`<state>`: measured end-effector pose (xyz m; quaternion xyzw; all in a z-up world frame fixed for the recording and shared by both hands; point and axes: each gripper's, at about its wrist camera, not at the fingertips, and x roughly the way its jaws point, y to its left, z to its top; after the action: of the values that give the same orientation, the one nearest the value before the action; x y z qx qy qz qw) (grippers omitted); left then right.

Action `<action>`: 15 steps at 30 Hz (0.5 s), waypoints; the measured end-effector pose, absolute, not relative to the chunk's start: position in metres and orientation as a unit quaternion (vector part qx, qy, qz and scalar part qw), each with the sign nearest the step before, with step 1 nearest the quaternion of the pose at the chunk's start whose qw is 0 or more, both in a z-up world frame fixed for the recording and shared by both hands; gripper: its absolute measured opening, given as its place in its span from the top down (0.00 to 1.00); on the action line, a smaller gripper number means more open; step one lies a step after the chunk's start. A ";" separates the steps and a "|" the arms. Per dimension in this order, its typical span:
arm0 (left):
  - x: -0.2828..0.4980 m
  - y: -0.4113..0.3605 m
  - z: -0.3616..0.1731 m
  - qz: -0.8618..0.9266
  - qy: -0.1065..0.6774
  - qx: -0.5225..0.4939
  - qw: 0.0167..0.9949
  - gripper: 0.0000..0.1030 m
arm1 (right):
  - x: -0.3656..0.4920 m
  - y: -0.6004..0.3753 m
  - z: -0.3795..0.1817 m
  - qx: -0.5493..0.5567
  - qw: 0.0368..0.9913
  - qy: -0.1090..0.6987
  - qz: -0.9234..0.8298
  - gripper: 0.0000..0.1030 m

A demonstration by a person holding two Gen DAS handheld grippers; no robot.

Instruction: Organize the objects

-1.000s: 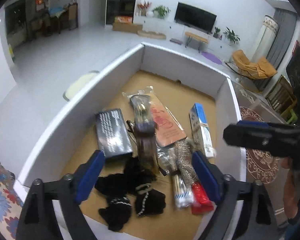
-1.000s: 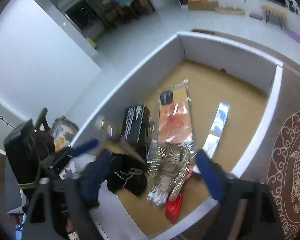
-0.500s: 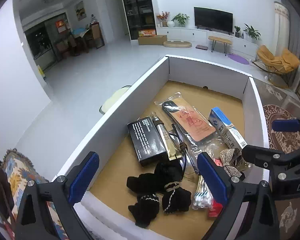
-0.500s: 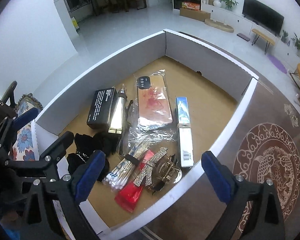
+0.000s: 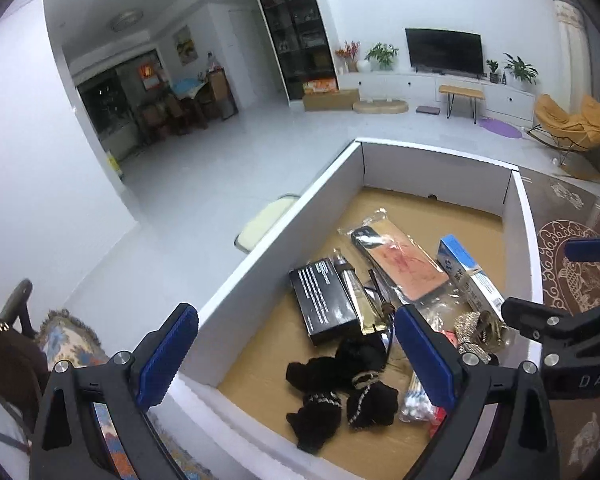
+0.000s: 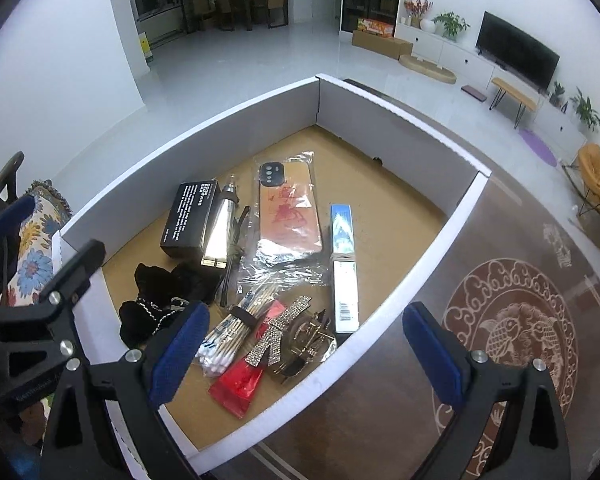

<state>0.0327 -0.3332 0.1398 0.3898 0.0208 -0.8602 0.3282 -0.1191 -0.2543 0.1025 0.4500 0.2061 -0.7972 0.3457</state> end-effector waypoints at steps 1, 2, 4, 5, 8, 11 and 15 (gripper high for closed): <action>0.032 -0.337 0.139 -0.858 0.042 0.404 0.314 0.03 | -0.118 -0.254 0.104 0.448 0.345 0.210 -0.797 0.05; 0.032 -0.340 0.138 -0.856 0.057 0.413 0.306 0.03 | -0.118 -0.255 0.105 0.445 0.340 0.217 -0.799 0.05; 0.032 -0.349 0.135 -0.850 0.090 0.431 0.288 0.03 | -0.116 -0.257 0.109 0.440 0.329 0.230 -0.803 0.05; 0.033 -0.352 0.134 -0.849 0.099 0.433 0.287 0.03 | -0.116 -0.259 0.111 0.439 0.327 0.233 -0.803 0.05; 0.041 -0.357 0.134 -0.844 0.115 0.427 0.304 0.03 | -0.114 -0.264 0.117 0.437 0.327 0.240 -0.803 0.05; 0.046 -0.359 0.138 -0.844 0.120 0.421 0.309 0.03 | -0.113 -0.267 0.119 0.433 0.333 0.242 -0.802 0.05; 0.055 -0.354 0.148 -0.859 0.122 0.391 0.308 0.03 | -0.112 -0.269 0.118 0.432 0.339 0.237 -0.801 0.05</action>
<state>0.0547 -0.3543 0.1480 0.3913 0.1216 -0.8587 0.3077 -0.1120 -0.2686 0.1176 0.4319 0.2375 -0.8013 0.3393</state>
